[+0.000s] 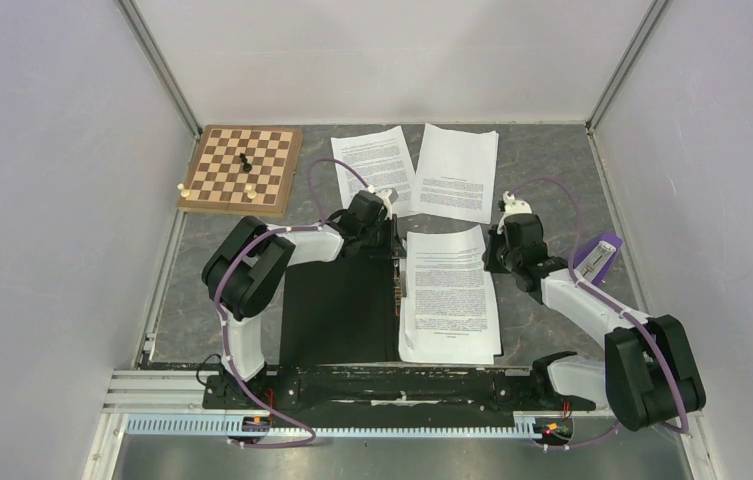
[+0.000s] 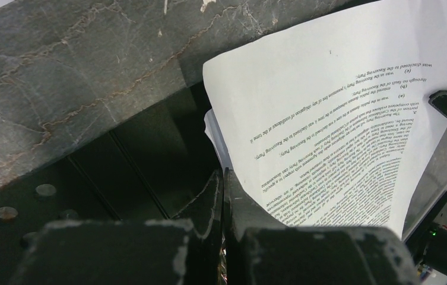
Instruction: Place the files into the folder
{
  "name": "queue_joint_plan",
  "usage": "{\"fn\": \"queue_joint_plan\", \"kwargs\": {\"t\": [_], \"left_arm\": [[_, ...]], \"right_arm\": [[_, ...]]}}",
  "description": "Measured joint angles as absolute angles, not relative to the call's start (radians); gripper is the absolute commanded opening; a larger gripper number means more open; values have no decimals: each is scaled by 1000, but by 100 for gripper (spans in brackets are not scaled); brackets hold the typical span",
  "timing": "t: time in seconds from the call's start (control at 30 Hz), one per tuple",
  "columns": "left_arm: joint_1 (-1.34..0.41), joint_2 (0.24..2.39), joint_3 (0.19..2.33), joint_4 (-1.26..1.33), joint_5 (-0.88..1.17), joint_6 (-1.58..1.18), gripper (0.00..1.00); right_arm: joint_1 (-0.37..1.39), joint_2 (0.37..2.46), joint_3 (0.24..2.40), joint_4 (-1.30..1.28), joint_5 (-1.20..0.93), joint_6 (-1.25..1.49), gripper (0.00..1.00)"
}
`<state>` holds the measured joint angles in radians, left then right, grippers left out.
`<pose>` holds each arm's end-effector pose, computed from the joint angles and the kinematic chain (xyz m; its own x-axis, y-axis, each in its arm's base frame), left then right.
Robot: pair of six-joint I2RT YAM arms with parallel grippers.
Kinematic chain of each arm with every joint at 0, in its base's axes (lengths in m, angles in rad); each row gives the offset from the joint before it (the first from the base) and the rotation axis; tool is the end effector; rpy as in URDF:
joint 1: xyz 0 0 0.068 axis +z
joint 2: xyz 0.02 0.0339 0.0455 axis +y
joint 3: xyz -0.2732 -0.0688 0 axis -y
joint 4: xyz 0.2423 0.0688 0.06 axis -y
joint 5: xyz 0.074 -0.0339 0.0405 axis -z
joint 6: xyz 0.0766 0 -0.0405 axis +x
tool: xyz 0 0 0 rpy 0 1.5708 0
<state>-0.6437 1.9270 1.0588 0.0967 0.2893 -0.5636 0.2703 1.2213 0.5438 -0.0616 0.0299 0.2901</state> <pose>0.3255 -0.2715 0.1206 -0.8661 0.0097 -0.4997 0.3266 0.7679 -0.5511 0.2551 0.0683 0.1636 -0.6923 0.1049 -0.7140 -0.0497 0.9801 0.1921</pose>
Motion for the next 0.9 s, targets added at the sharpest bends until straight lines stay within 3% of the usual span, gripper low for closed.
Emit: {"fn": "queue_joint_plan", "kwargs": {"t": [0.53,0.9], "left_arm": [[-734,1869,994,131,52,-605,2],[-750,1869,993,150,-72,-640,2]], "right_arm": [[295,1224,551,-86,15,246,0],[297,1310,699,-145,15,204,0]]}}
